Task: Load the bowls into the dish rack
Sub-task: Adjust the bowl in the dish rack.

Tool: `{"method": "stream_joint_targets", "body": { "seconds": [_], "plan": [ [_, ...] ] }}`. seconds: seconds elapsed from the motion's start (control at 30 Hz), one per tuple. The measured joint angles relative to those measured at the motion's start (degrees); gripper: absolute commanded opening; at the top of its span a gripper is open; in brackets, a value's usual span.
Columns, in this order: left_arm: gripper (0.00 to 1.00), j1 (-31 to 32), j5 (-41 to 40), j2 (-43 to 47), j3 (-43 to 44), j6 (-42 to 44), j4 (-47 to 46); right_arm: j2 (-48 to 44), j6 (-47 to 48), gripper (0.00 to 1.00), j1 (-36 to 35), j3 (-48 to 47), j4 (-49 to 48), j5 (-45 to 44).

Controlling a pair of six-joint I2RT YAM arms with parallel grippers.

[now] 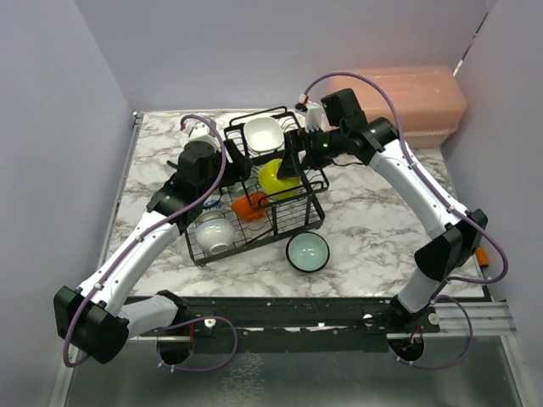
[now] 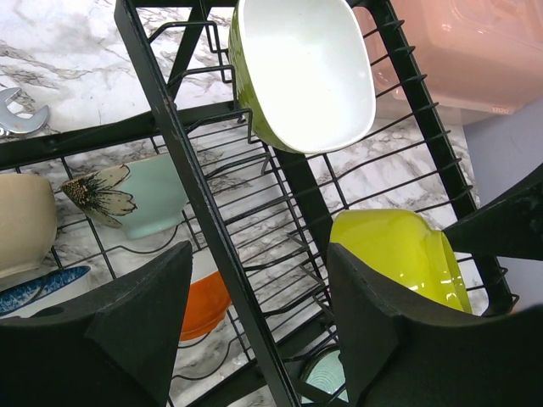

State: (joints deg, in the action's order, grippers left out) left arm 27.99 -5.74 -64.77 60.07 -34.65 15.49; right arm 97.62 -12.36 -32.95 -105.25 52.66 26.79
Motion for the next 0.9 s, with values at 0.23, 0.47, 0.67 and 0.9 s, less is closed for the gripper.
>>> {"method": "stream_joint_targets", "body": {
  "seconds": [0.23, 0.47, 0.67, 0.9],
  "plan": [
    [0.66, 0.00, 0.00, 0.33, 0.00, 0.02, 0.02, 0.26, -0.09, 0.92, 0.17, 3.21, -5.57, 7.65],
    [0.66, 0.00, -0.02, 1.57, -0.22, 0.24, 0.02, 0.72, -1.11, 0.92, 0.24, 5.38, -10.21, 13.27],
    [0.66, 0.00, -0.09, 1.97, -0.22, 0.70, 0.04, 0.74, -1.33, 0.92, 0.28, 5.38, -10.40, 13.35],
    [0.66, 0.00, -0.96, 2.56, -0.20, 2.27, 0.04, 1.46, -1.07, 0.87, 0.44, 5.14, -10.54, 14.95]
  ]
}}
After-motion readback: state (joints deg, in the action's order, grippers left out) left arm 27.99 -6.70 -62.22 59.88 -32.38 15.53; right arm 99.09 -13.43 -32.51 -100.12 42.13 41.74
